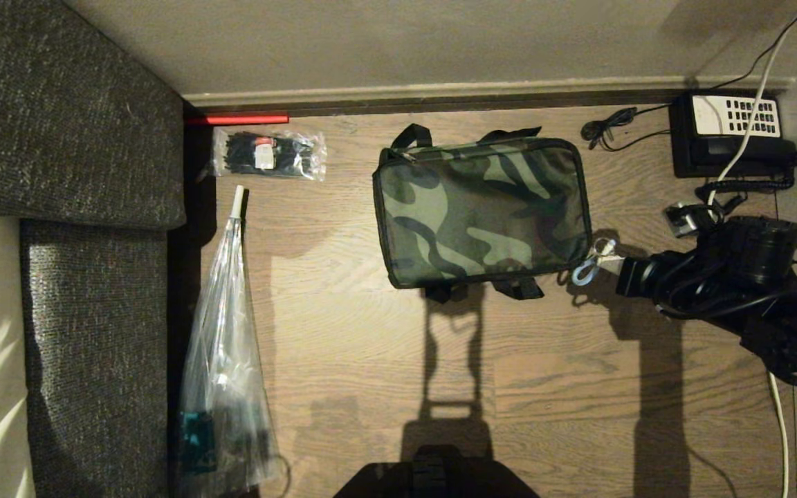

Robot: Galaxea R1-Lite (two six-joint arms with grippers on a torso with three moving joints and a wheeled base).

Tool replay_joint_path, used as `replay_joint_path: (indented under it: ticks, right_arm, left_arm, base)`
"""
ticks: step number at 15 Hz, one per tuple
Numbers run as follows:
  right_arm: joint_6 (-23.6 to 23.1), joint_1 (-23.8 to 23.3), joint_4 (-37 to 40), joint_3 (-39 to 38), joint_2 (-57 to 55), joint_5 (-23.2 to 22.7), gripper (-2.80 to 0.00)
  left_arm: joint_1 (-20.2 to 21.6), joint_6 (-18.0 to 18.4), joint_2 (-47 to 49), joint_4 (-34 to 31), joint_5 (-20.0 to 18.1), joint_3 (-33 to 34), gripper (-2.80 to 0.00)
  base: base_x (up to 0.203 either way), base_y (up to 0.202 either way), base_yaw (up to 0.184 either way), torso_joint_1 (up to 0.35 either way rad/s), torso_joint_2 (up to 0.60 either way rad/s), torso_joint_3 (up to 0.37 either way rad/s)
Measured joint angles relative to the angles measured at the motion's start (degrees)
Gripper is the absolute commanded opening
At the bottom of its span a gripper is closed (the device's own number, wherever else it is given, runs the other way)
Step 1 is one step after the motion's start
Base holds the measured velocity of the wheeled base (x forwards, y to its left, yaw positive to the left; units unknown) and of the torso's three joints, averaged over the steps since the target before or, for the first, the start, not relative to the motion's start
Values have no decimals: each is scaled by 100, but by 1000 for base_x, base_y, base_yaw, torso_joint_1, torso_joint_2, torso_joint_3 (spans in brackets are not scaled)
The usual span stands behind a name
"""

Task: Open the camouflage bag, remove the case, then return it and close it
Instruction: Open the top of the storage box

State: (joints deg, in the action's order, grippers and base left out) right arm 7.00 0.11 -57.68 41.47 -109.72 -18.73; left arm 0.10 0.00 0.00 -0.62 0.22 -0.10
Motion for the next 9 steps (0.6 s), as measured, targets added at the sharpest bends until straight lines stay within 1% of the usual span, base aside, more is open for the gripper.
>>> replay_joint_path:
  ticks: [4, 9]
  right_arm:
    - [-44, -54, -14, 61, -20, -271, -280]
    - [-46, -93, -16, 239, -126, -290, -280]
  left_arm:
    - [0, 0, 0, -1, 1, 0, -280]
    - [0, 0, 0, 2, 2, 0, -280]
  base:
    - [0, 0, 0, 0, 0, 0]
    - [0, 0, 0, 0, 0, 0]
